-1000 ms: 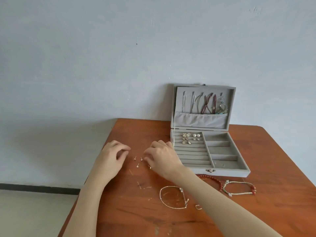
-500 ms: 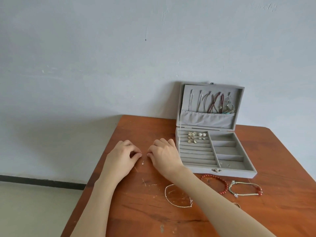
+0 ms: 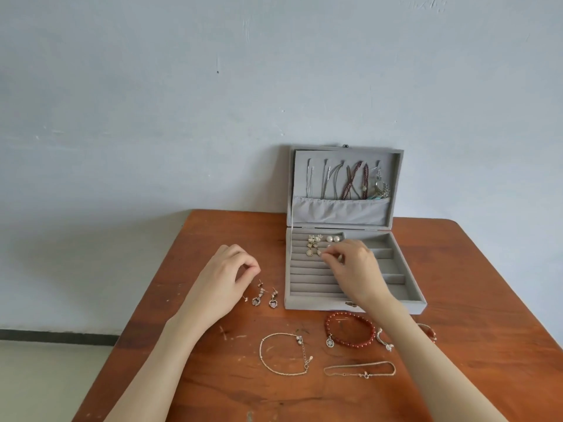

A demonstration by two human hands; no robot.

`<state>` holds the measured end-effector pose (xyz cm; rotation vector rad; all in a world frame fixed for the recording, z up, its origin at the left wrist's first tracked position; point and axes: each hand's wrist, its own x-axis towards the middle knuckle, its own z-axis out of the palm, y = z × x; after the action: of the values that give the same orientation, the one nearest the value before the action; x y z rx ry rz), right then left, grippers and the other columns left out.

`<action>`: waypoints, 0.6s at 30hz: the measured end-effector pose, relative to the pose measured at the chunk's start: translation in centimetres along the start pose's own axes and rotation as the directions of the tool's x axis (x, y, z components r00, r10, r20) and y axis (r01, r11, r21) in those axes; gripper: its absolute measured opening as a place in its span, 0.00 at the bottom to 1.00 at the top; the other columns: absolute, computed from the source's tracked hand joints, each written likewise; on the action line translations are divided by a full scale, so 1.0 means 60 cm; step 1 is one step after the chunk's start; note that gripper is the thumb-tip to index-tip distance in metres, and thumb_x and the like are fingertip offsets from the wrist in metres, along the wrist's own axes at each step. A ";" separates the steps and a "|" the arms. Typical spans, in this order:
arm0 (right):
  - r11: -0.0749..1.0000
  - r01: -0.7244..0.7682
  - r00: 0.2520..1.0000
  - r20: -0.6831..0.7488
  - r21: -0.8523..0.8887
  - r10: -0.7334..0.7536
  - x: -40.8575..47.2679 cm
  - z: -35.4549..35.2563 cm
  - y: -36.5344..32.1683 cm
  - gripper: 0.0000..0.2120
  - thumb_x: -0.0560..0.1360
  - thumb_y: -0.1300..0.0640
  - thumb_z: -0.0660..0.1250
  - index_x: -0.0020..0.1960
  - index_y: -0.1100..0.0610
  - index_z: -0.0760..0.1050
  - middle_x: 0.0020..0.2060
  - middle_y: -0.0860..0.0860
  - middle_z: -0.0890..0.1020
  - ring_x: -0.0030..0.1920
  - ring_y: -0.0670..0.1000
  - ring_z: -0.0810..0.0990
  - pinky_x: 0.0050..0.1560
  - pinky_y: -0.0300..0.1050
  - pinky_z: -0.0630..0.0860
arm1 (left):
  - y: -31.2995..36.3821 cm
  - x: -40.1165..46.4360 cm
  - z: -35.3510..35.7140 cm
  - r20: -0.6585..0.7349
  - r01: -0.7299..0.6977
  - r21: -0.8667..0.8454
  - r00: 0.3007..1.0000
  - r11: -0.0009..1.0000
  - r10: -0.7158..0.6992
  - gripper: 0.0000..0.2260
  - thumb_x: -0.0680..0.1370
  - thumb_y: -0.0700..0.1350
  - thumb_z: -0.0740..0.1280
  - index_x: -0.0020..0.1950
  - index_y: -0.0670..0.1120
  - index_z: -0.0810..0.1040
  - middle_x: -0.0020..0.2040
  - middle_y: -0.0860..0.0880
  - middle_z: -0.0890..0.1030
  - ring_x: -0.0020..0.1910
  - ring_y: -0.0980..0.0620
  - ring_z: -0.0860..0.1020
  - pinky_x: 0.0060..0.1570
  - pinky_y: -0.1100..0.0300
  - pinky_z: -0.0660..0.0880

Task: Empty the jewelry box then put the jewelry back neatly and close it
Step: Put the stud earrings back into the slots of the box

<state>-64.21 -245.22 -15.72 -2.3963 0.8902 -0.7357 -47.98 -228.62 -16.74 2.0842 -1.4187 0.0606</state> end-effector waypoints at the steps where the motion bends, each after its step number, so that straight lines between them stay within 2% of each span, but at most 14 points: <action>1: 1.000 -0.029 1.000 0.000 0.005 0.029 0.004 -0.006 0.011 0.05 0.74 0.59 0.67 0.44 0.58 0.82 0.40 0.53 0.80 0.45 0.52 0.73 0.48 0.46 0.69 | 0.010 0.009 0.001 0.005 -0.011 -0.011 1.000 1.000 0.011 0.05 0.77 0.46 0.65 0.42 0.50 0.76 0.43 0.58 0.74 0.47 0.59 0.70 0.45 0.69 0.65; 4: 0.994 -0.105 0.994 0.020 0.033 0.104 0.017 -0.015 0.036 0.06 0.75 0.58 0.66 0.47 0.58 0.82 0.43 0.53 0.79 0.48 0.51 0.73 0.50 0.45 0.69 | 0.053 0.046 0.014 0.025 -0.048 -0.061 0.998 0.997 0.050 0.05 0.77 0.46 0.63 0.45 0.48 0.78 0.44 0.57 0.74 0.48 0.58 0.69 0.49 0.67 0.64; 8: 0.987 -0.163 0.986 0.033 -0.001 0.163 0.030 -0.020 0.051 0.07 0.75 0.55 0.67 0.46 0.56 0.82 0.40 0.51 0.77 0.50 0.55 0.74 0.55 0.56 0.70 | 0.117 0.102 0.060 0.138 -0.010 -0.076 0.990 0.997 0.020 0.08 0.78 0.46 0.62 0.47 0.46 0.79 0.45 0.55 0.71 0.51 0.54 0.68 0.51 0.64 0.62; 11: 0.985 -0.174 0.982 0.076 -0.012 0.174 0.038 -0.025 0.057 0.07 0.74 0.54 0.67 0.45 0.55 0.82 0.37 0.48 0.76 0.48 0.55 0.75 0.55 0.56 0.71 | 0.140 0.133 0.090 0.151 0.021 0.001 0.988 1.000 -0.021 0.08 0.79 0.45 0.61 0.48 0.45 0.79 0.47 0.52 0.70 0.54 0.50 0.68 0.52 0.61 0.62; 14: 0.986 -0.164 0.979 0.121 0.007 0.162 0.045 -0.028 0.061 0.07 0.74 0.54 0.67 0.45 0.55 0.82 0.36 0.49 0.76 0.47 0.53 0.76 0.54 0.54 0.72 | 0.150 0.152 0.105 0.213 0.041 0.111 0.975 0.993 -0.065 0.10 0.79 0.45 0.59 0.54 0.46 0.79 0.54 0.48 0.73 0.58 0.47 0.67 0.53 0.59 0.61; 18: 0.992 -0.124 0.975 0.186 0.004 0.121 0.049 -0.030 0.063 0.07 0.74 0.53 0.66 0.46 0.53 0.82 0.34 0.43 0.75 0.47 0.50 0.75 0.55 0.52 0.71 | 0.156 0.161 0.110 0.279 0.077 0.202 0.951 0.976 -0.132 0.11 0.79 0.45 0.59 0.56 0.48 0.78 0.58 0.46 0.73 0.60 0.45 0.66 0.54 0.56 0.61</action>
<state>-65.12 -250.28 -15.70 -2.3267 0.9398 -0.4618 -53.81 -242.17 -14.35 2.4003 -1.5174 -0.1683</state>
